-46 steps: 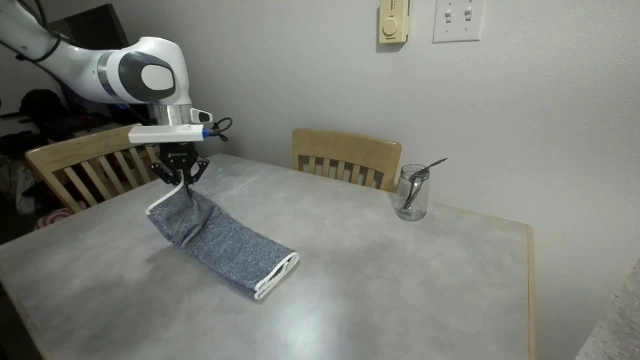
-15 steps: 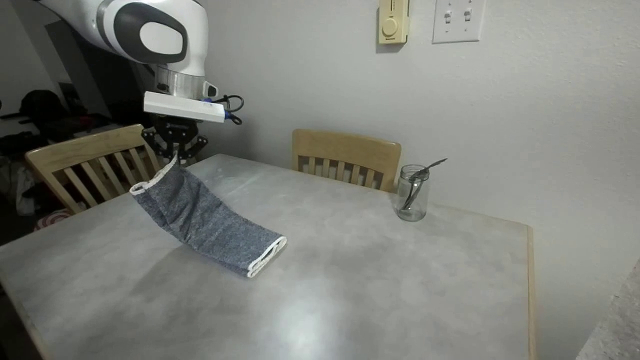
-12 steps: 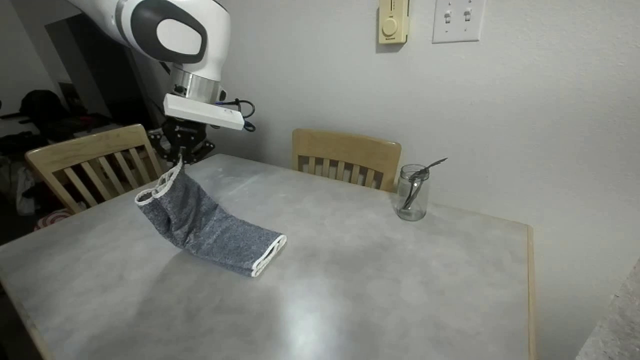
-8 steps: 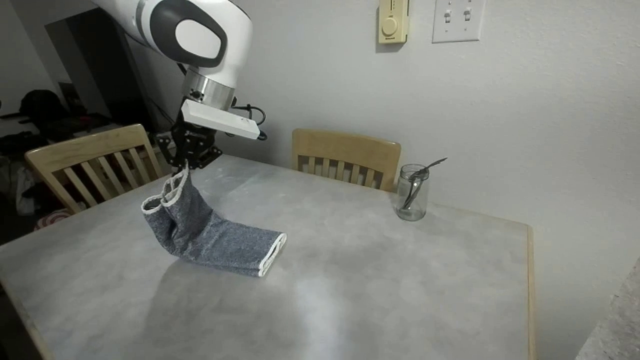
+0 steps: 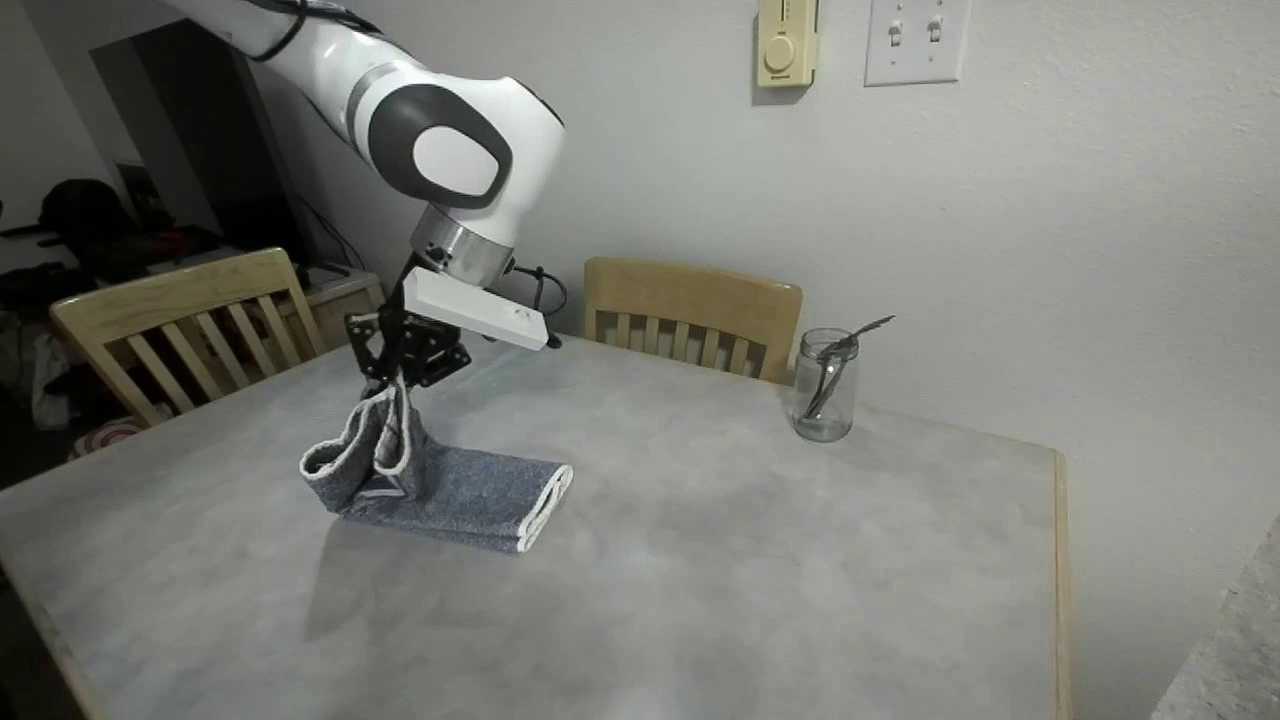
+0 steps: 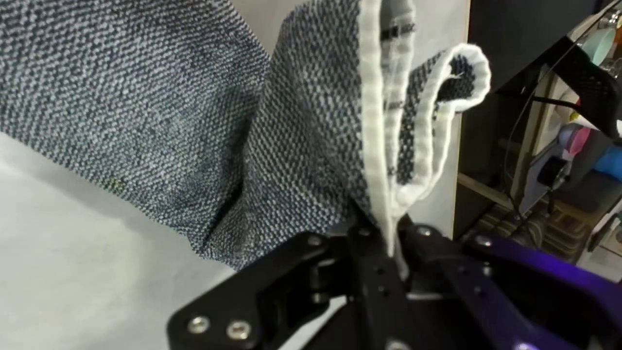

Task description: Fold up the grey towel on the table.

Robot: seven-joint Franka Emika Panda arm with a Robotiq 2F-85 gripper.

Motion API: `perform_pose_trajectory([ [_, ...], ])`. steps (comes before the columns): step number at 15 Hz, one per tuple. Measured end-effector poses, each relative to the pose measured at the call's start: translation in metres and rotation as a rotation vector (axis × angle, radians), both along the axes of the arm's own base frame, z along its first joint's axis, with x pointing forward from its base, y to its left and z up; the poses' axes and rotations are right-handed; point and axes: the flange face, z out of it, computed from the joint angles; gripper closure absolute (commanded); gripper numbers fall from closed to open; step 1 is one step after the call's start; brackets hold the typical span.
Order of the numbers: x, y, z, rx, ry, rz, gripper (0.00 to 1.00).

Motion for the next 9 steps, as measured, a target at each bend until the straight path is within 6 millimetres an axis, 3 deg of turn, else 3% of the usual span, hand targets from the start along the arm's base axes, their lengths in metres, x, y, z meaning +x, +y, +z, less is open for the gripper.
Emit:
perform_pose_trajectory([
  [4,0.001,-0.016,-0.012,-0.034,0.022,-0.061,0.98],
  [9,0.009,-0.020,-0.003,-0.071,0.017,-0.104,0.98],
])
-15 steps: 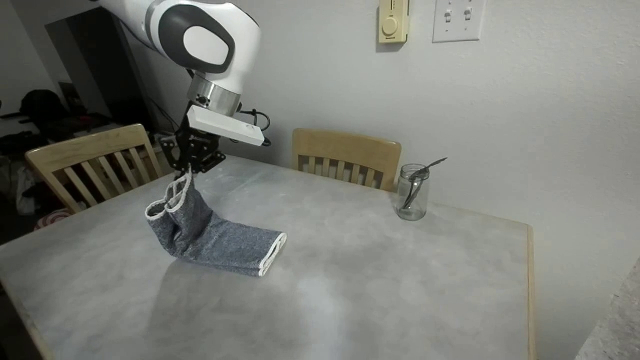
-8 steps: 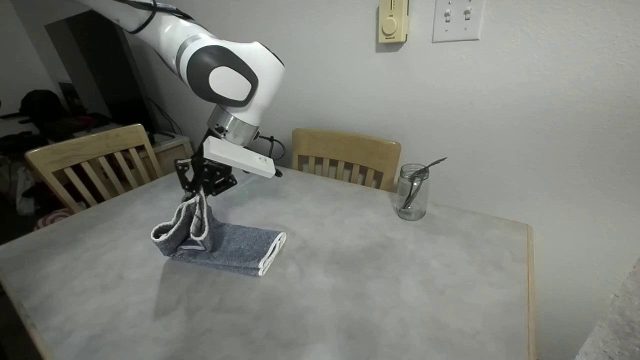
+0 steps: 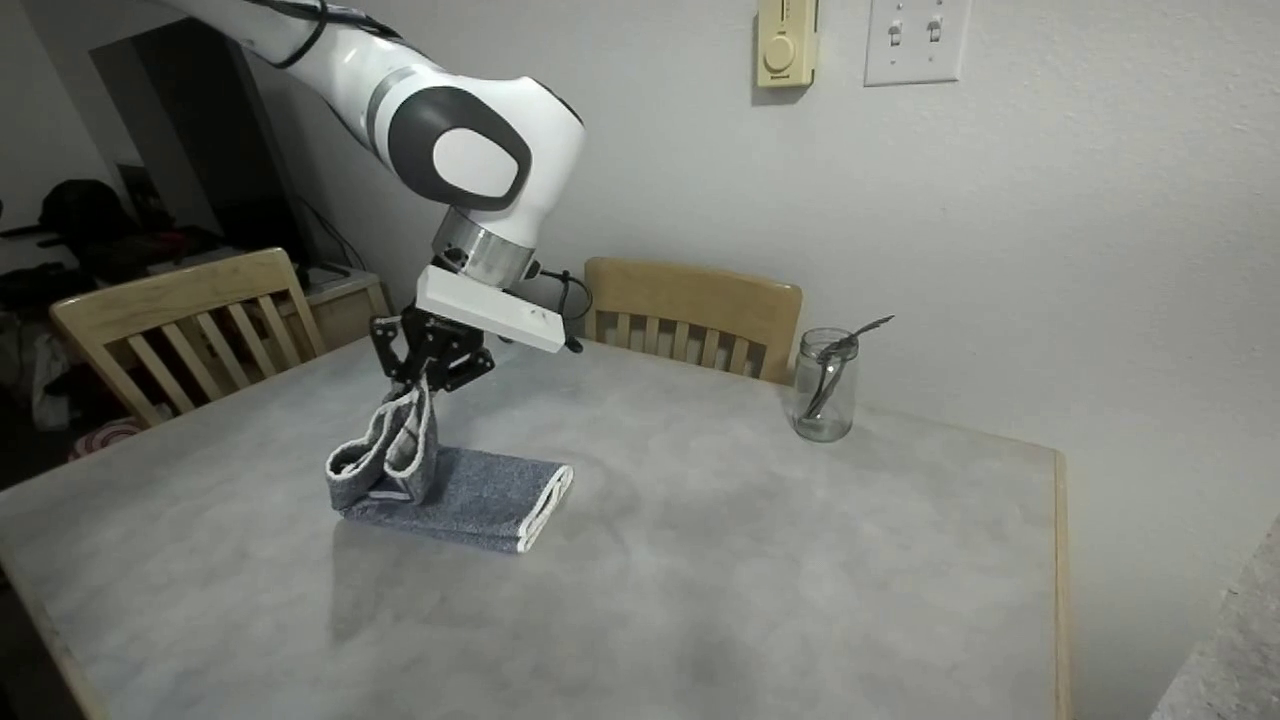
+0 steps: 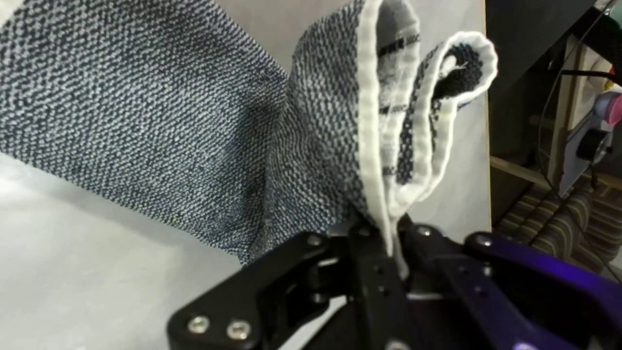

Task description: Fold up the grey towel on the table.

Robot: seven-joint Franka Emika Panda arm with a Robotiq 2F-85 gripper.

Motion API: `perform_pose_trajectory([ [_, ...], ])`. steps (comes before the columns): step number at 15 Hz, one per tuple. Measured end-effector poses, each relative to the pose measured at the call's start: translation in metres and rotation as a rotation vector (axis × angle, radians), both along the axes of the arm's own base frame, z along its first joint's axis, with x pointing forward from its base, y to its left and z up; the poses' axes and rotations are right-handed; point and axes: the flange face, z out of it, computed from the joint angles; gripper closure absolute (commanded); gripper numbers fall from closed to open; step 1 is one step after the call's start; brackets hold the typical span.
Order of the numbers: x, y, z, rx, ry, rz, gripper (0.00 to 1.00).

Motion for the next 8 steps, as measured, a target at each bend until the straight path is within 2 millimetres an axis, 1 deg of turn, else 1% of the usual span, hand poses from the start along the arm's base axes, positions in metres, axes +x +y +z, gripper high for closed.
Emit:
perform_pose_trajectory([
  [2,0.005,0.003,0.005,-0.025,-0.013,0.030,0.98],
  [5,0.012,0.010,0.009,-0.050,-0.042,0.126,0.98],
  [8,0.017,0.010,0.016,-0.053,-0.074,0.195,0.98],
])
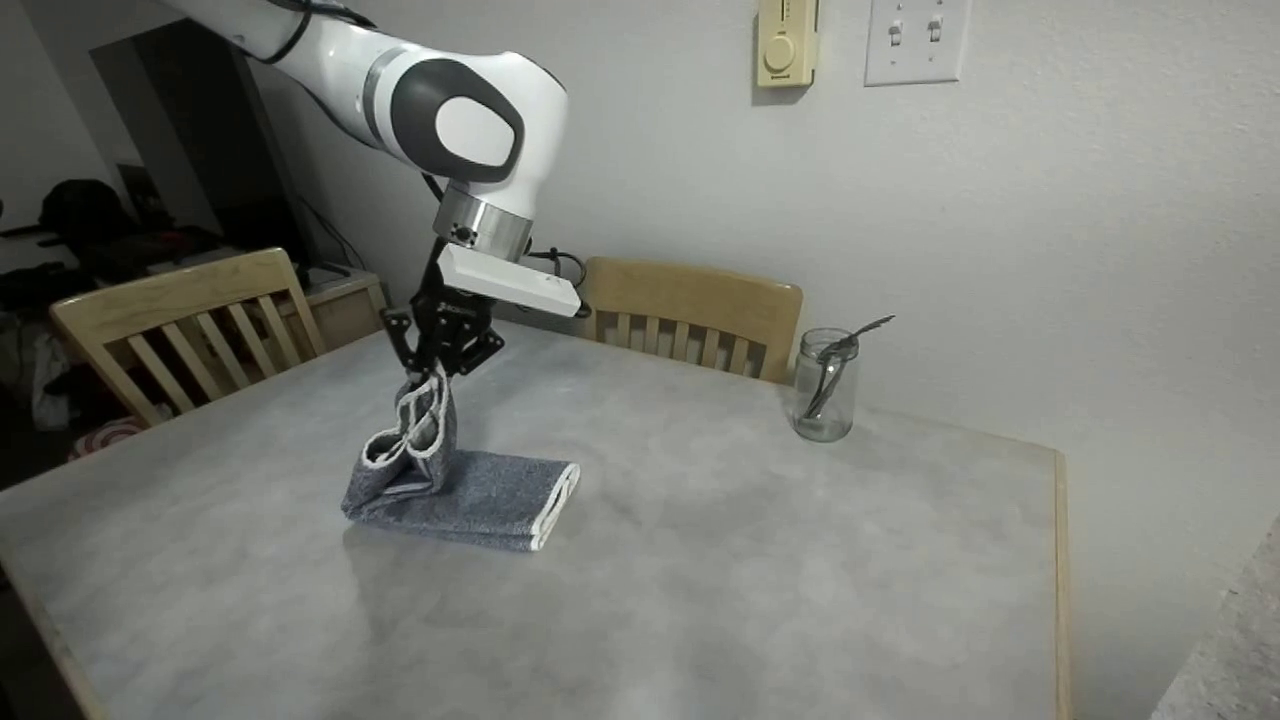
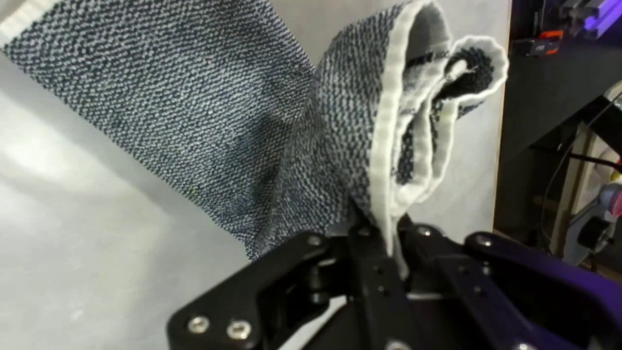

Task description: Fold up the grey towel on the table.

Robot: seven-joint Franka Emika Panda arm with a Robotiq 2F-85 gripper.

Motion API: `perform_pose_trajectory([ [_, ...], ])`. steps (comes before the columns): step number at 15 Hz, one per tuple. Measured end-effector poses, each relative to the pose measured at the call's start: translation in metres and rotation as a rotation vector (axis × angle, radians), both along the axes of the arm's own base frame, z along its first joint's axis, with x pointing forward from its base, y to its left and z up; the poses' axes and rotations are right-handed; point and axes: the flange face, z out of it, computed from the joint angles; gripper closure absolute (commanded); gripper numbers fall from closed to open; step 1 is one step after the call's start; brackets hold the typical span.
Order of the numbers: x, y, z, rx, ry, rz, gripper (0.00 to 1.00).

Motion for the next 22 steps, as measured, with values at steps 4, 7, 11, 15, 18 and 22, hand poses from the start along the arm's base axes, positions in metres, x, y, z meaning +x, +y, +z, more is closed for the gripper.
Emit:
perform_pose_trajectory([
  [4,0.005,-0.006,0.007,0.009,-0.030,0.050,0.98],
  [7,0.010,-0.012,0.004,0.025,-0.040,0.073,0.98],
  [11,0.019,-0.026,-0.018,0.058,-0.043,0.107,0.98],
  [15,0.031,-0.052,-0.039,0.112,-0.045,0.154,0.98],
  [18,0.038,-0.074,-0.048,0.160,-0.039,0.193,0.98],
  [22,0.045,-0.093,-0.059,0.228,-0.005,0.242,0.98],
])
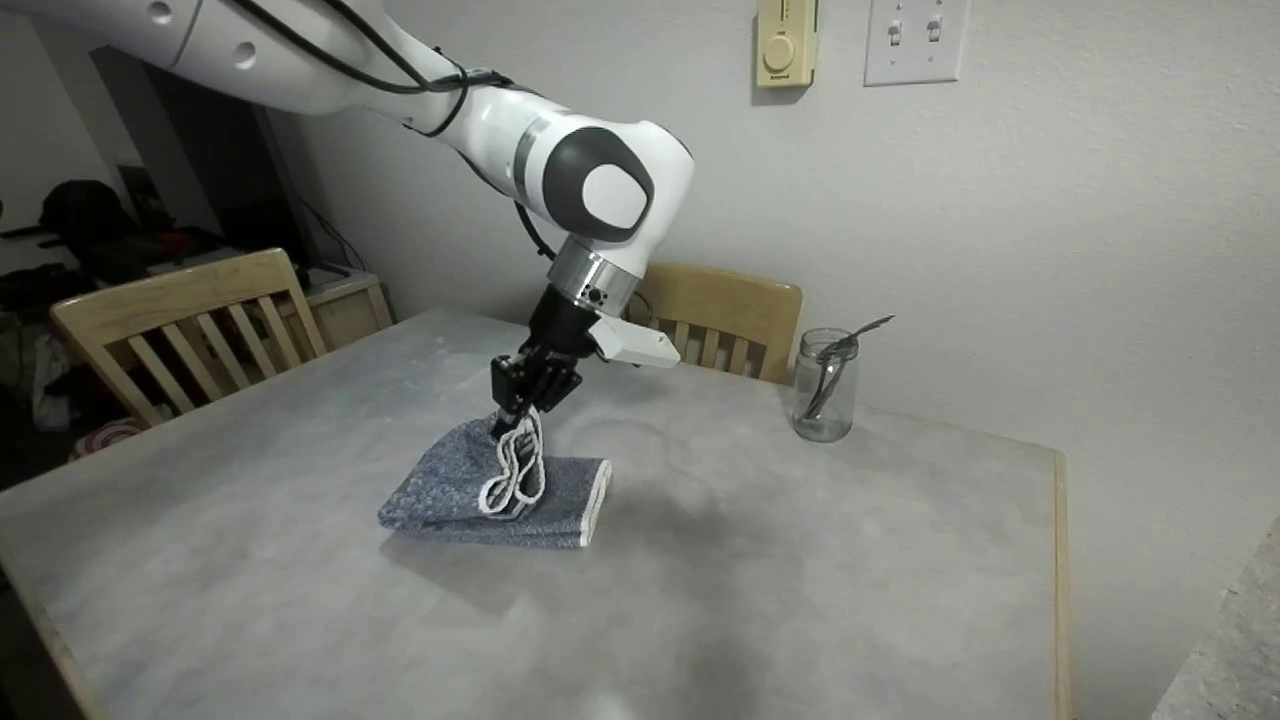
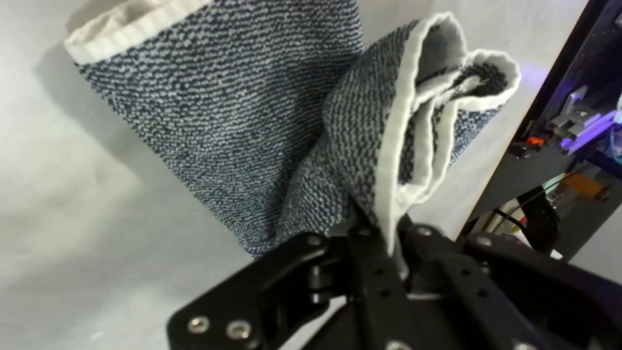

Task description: Fold up the grey towel on the table.

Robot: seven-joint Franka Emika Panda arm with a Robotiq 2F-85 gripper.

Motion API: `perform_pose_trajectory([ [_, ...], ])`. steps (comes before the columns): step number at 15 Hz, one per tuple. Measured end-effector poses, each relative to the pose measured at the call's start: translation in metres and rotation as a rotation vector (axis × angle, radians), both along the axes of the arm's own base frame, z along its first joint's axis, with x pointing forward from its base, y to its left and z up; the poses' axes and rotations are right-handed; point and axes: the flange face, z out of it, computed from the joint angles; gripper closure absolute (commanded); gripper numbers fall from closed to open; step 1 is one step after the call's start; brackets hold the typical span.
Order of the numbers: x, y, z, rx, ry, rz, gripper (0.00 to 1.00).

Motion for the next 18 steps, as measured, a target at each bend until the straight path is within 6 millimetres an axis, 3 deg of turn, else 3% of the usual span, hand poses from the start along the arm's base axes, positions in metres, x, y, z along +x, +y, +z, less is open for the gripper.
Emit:
perform_pose_trajectory([
  [9,0.012,-0.023,-0.023,0.045,0.055,0.011,0.98],
  [14,0.019,-0.031,-0.020,0.041,0.033,0.002,0.98],
  [15,0.020,-0.032,-0.019,0.039,0.028,0.001,0.90],
  [18,0.022,-0.034,-0.015,0.035,0.018,-0.001,0.90],
])
